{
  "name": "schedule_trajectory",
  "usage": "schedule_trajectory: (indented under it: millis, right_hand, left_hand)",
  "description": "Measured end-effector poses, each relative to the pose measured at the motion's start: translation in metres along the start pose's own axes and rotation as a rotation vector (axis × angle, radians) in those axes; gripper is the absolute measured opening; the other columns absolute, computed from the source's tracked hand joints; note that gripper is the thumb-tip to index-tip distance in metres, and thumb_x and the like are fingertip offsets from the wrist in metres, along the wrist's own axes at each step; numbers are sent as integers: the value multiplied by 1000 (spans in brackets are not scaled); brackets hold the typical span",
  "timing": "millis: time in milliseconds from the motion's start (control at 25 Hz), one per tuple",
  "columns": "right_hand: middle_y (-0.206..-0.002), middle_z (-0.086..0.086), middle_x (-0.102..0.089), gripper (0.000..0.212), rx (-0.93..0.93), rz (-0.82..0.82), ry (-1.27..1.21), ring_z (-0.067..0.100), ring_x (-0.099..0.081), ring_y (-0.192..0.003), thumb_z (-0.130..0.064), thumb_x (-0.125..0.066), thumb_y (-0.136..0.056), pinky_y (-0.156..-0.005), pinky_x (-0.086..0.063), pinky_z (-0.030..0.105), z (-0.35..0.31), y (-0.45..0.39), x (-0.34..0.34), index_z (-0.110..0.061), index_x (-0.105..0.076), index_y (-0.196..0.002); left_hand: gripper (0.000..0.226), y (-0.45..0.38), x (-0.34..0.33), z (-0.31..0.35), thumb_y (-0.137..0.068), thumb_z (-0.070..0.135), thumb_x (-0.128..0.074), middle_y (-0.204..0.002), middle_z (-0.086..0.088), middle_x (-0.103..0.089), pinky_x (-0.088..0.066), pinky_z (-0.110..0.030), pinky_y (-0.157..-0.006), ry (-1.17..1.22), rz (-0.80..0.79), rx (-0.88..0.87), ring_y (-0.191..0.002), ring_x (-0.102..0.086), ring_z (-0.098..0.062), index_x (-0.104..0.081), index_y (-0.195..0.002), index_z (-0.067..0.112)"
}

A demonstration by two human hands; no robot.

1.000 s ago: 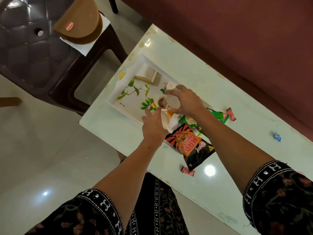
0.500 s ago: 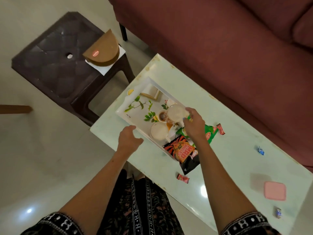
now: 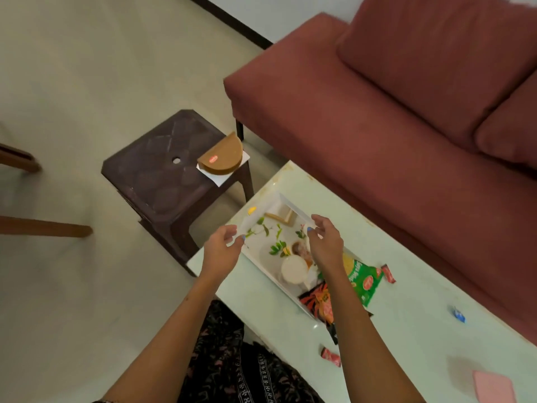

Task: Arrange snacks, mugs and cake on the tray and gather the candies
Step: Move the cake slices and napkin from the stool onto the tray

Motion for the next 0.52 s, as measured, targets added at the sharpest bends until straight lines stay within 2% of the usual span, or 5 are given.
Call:
schedule_trajectory:
  millis: [120,280,520]
  right_hand:
    - [-122,3,-61,30,18,-20,-29,21,-58,-110,-9,-53,-90,-93,-46,31,-28,-2,-26,-14,-58,-119]
    - [-116,-1,-59,30,8,-66,-79,17,-58,-103,-12,-60,-87,-84,-45,26,-65,-10,-71,-17,-60,-117]
    - [-107,-2,-59,33,-48,-126,-69,10,-59,-85,-16,-68,-82,-73,-48,23,-110,-43,-148,-17,-60,-115]
  left_hand:
    - [36,-19,20,19,-86,30,-61,-106,2,-60,-42,-24,-82,38,-4,-27,-96,-56,-12,-55,-118,14]
    - [39,-54,50,37,-86,32,-59,-102,5,-59,-41,-22,-77,60,-14,-46,-94,-57,-9,-53,-120,16]
    - [38,-126,89,47,-87,26,-57,-111,-2,-63,-41,-22,-81,23,-40,-83,-96,-56,-9,-52,-122,13]
Point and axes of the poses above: each hand's wrist, its own y-axis away from the middle knuckle, its own x-axis out of the back of the hand, z = x × y, the point moved 4 cm from there along -y, towards the middle knuckle
